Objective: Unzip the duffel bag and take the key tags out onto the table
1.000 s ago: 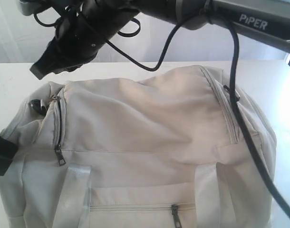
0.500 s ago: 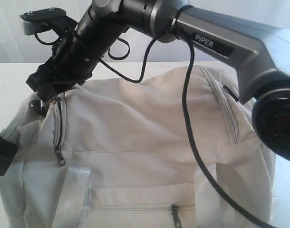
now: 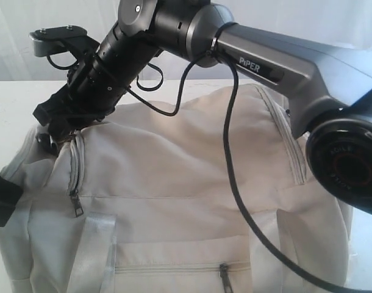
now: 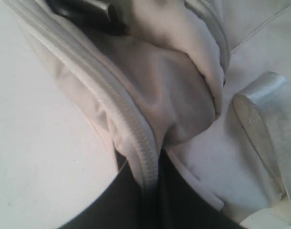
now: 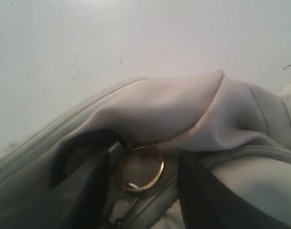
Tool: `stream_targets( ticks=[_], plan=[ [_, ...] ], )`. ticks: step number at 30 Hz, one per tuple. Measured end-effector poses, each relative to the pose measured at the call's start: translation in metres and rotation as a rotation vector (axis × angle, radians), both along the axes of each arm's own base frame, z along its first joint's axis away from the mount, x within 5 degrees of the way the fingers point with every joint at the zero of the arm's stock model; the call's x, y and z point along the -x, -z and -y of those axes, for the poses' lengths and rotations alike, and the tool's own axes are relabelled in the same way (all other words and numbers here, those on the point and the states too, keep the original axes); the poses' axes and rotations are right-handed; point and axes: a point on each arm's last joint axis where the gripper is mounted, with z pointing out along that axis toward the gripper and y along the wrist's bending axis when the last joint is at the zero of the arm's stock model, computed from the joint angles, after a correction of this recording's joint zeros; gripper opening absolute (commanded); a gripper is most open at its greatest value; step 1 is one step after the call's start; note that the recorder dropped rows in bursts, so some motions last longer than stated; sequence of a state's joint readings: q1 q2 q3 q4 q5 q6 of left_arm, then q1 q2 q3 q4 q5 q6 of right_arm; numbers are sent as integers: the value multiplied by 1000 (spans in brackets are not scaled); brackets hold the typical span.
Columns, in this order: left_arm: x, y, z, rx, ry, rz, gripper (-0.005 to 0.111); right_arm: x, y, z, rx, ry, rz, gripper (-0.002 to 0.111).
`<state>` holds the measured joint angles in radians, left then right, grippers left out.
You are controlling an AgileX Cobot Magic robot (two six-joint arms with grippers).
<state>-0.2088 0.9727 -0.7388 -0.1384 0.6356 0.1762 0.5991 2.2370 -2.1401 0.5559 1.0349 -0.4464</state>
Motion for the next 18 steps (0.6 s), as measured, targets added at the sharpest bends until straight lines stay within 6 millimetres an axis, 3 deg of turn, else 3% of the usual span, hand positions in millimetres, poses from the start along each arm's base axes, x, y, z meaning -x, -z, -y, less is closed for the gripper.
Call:
stream_targets(
  ticks=[5, 13, 18],
  plan=[
    [0, 0, 0, 0, 0, -2, 0, 1, 8, -1, 16, -14, -32, 39],
    [0, 0, 0, -1, 1, -4, 0, 1, 7, -4, -30, -5, -53, 0],
    [0, 0, 0, -1, 1, -4, 0, 0, 6, -5, -46, 5, -45, 0]
  ],
)
